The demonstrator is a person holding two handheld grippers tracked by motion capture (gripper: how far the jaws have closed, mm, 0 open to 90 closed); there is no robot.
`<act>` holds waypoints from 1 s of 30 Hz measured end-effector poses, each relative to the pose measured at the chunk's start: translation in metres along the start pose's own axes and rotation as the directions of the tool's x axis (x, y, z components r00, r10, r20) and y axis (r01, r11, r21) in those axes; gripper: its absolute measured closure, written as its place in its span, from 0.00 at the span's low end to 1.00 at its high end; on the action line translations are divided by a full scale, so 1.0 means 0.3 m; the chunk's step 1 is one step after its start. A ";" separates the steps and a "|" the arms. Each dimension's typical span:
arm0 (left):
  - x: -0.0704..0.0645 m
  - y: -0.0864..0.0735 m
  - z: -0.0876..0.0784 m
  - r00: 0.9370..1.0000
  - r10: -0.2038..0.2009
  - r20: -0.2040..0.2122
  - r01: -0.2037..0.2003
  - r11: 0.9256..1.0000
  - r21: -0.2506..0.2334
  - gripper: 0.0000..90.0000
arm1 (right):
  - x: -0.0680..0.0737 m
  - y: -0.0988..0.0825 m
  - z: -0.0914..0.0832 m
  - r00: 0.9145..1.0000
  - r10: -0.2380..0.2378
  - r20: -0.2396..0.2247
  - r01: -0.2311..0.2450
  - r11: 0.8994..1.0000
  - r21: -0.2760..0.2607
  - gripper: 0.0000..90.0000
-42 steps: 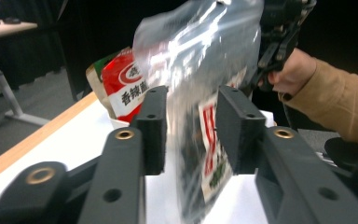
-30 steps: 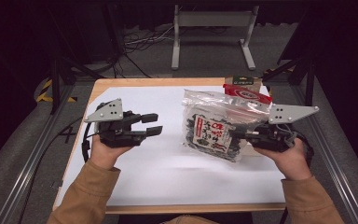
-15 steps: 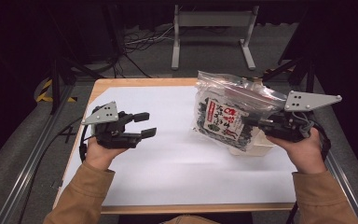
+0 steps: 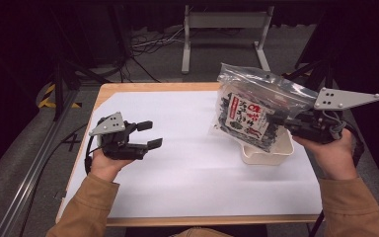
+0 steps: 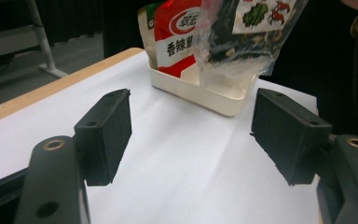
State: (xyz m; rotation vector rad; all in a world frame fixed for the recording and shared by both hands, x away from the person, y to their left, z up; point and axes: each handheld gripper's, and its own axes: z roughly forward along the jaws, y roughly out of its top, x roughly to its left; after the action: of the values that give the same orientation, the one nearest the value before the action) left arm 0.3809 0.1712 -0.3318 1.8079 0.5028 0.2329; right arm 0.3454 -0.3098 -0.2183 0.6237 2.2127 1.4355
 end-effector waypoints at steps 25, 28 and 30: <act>0.040 -0.032 -0.002 0.999 -0.017 -0.039 0.017 1.000 0.008 0.28 | -0.100 -0.059 -0.039 0.986 -0.015 0.167 0.011 1.000 0.029 0.86; 0.044 -0.034 -0.005 0.999 -0.022 -0.040 0.023 1.000 0.007 0.29 | -0.116 -0.074 -0.039 0.985 -0.004 0.173 -0.002 1.000 0.031 0.86; 0.048 -0.035 -0.007 0.999 -0.023 -0.044 0.024 1.000 0.009 0.29 | -0.125 -0.083 -0.036 0.984 0.000 0.179 -0.006 0.999 0.036 0.86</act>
State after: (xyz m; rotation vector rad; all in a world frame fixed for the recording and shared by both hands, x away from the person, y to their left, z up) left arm 0.3905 0.1817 -0.3426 1.8080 0.5564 0.2546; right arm 0.3661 -0.3486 -0.2330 0.7385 2.1018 1.2890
